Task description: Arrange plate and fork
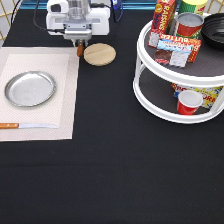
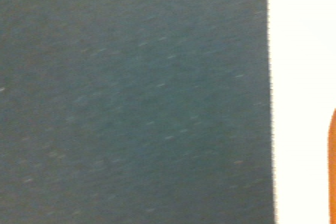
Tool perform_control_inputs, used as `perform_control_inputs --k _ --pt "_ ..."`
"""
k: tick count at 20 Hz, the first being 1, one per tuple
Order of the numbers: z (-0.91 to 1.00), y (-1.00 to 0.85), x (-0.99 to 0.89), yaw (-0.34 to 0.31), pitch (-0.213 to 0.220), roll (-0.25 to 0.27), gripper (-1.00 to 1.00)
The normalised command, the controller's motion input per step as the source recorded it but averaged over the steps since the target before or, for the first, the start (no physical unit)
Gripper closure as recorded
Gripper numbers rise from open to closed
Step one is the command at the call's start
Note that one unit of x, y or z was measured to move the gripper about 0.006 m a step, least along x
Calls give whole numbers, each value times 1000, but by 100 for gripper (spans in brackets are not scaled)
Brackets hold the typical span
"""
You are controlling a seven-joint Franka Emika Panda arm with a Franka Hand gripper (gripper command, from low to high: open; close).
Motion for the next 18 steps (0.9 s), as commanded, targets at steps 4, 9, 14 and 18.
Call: perform_control_inputs --k 4,9,14,18 --pt "96 -432 184 -171 12 -10 100" --pt "-12 -568 0 -146 -36 3 100" --pt "-3 -685 0 -84 -24 44 100" --pt "-29 -598 0 -116 -21 54 100"
